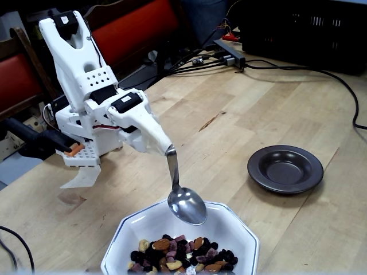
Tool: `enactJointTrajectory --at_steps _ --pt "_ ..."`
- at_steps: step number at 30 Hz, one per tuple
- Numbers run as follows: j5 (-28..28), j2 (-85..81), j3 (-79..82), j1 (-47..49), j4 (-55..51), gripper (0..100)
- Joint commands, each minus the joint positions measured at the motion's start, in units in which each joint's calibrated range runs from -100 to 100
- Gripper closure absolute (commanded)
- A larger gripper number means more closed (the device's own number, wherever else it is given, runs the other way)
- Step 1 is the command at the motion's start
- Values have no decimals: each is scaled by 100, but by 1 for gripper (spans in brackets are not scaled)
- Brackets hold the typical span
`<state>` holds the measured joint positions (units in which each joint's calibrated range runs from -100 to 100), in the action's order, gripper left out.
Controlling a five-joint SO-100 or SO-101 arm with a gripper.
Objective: Use spoon to transfer food from the white bowl to brown plate
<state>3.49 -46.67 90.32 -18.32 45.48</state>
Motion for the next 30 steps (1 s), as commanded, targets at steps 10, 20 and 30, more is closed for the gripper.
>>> enactJointTrajectory --at_steps 10,20,30 --pt "0 170 -510 17 131 98" --pt "0 1274 -864 10 139 98" --pt "0 1291 -1032 -457 139 98"
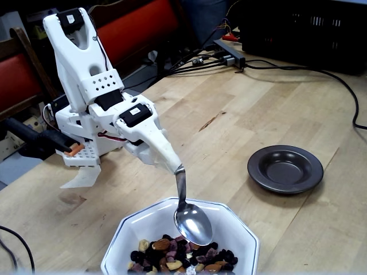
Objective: Use spoon to transfer food from the white bowl to brown plate
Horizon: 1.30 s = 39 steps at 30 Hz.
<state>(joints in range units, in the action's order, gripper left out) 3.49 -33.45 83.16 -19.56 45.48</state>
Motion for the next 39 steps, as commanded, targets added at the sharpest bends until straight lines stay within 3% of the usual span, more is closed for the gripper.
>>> enactJointTrajectory --at_steps 1,10,28,39 --pt "0 -31 -316 -436 139 98" --pt "0 11 -290 -747 661 98" --pt "-5 1603 -308 -807 1712 98" --pt "-5 2023 -352 -762 1807 98"
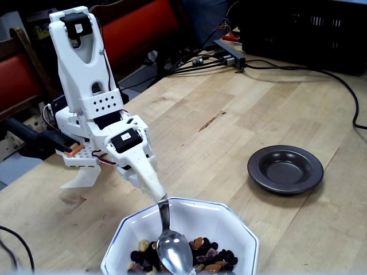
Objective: Use spoon to transfer food from the white bowl to brown plate
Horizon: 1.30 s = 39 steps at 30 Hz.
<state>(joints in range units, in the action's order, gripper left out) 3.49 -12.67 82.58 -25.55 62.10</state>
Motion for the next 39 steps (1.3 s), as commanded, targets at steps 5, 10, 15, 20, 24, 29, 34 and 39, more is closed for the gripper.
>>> enactJointTrajectory --at_steps 5,10,15,20,24,29,34,39 --pt "-10 -13 -302 -216 145 98" --pt "-49 4 -320 -216 145 98" --pt "-493 4 -311 -216 153 98" --pt "-923 13 -275 -216 153 98" --pt "-1231 13 -249 -216 161 98" --pt "-1724 21 -249 -216 114 98" --pt "-2286 21 -240 -216 114 98" --pt "-2662 30 -231 -149 106 98"
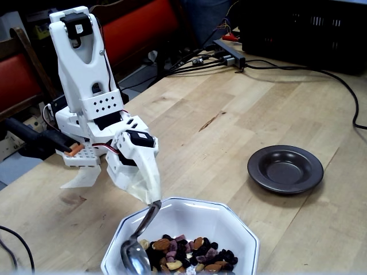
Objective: Use spoon to transfer food from the white bowl to brown plate
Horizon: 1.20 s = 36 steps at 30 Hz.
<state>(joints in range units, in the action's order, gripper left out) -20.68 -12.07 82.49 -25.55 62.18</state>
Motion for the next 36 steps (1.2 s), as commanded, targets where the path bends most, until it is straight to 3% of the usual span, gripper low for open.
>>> enactJointTrajectory --at_steps 1,36 --pt "-293 -30 -223 -149 90 98" --pt "-396 655 123 36 90 98"
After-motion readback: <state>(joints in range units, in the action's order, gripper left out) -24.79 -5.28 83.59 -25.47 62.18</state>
